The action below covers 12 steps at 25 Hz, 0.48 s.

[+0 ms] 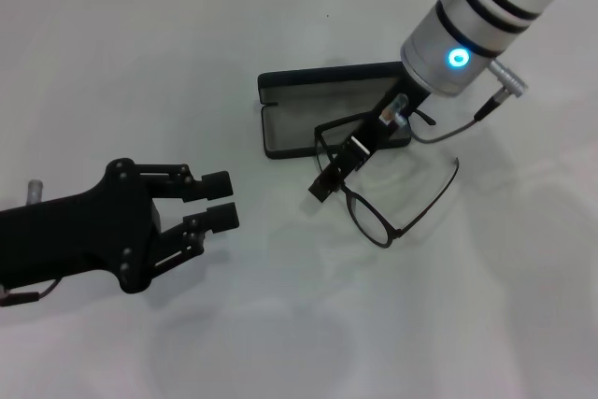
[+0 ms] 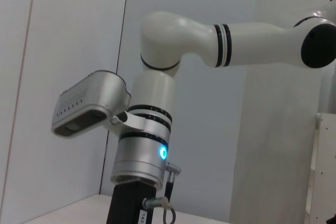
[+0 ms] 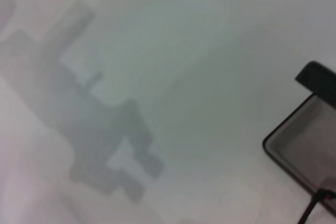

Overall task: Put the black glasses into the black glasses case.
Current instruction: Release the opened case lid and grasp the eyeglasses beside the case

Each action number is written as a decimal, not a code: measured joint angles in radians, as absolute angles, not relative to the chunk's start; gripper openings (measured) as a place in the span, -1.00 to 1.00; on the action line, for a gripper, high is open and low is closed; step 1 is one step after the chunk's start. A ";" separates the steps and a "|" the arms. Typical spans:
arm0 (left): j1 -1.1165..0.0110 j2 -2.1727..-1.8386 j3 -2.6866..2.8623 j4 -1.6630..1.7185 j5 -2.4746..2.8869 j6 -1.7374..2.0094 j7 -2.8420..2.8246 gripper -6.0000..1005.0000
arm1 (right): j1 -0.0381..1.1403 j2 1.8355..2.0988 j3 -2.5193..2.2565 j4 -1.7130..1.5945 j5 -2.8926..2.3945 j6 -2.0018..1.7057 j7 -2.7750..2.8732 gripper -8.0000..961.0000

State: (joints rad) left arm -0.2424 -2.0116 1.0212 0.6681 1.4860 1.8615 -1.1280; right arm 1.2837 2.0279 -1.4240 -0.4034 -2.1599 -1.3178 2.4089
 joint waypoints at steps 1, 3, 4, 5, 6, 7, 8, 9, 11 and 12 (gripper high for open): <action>-0.244 -2.012 1.021 0.661 1.486 1.862 -1.125 -0.45 | 1.284 2.028 -1.437 -0.395 -2.145 -1.310 2.409 0.62; -0.248 -2.013 1.021 0.648 1.486 1.862 -1.118 -0.45 | 1.283 2.028 -1.467 -0.379 -2.118 -1.294 2.410 0.61; -0.250 -2.013 1.020 0.642 1.486 1.861 -1.114 -0.45 | 1.283 2.028 -1.474 -0.373 -2.112 -1.289 2.410 0.60; -0.251 -2.013 1.020 0.637 1.486 1.860 -1.113 -0.45 | 1.282 2.028 -1.478 -0.369 -2.107 -1.286 2.410 0.60; -0.253 -2.013 1.020 0.631 1.486 1.860 -1.109 -0.45 | 1.281 2.028 -1.480 -0.362 -2.105 -1.282 2.410 0.59; -0.256 -2.013 1.020 0.625 1.486 1.859 -1.105 -0.45 | 1.280 2.028 -1.480 -0.357 -2.104 -1.278 2.411 0.59; -0.259 -2.013 1.020 0.620 1.486 1.857 -1.100 -0.45 | 1.279 2.028 -1.480 -0.354 -2.104 -1.274 2.411 0.59; -0.260 -2.013 1.020 0.618 1.486 1.855 -1.097 -0.45 | 1.277 2.028 -1.481 -0.352 -2.104 -1.269 2.412 0.58; -0.261 -2.015 1.020 0.616 1.486 1.852 -1.093 -0.45 | 1.272 2.028 -1.482 -0.352 -2.103 -1.263 2.412 0.57; -0.262 -2.016 1.020 0.616 1.486 1.851 -1.093 -0.45 | 1.271 2.028 -1.483 -0.351 -2.103 -1.260 2.412 0.57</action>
State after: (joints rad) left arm -0.2619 -2.0163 1.0198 0.6161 1.4865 1.8512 -1.0928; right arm 1.2706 2.0279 -1.4833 -0.3514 -2.1034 -1.2601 2.4121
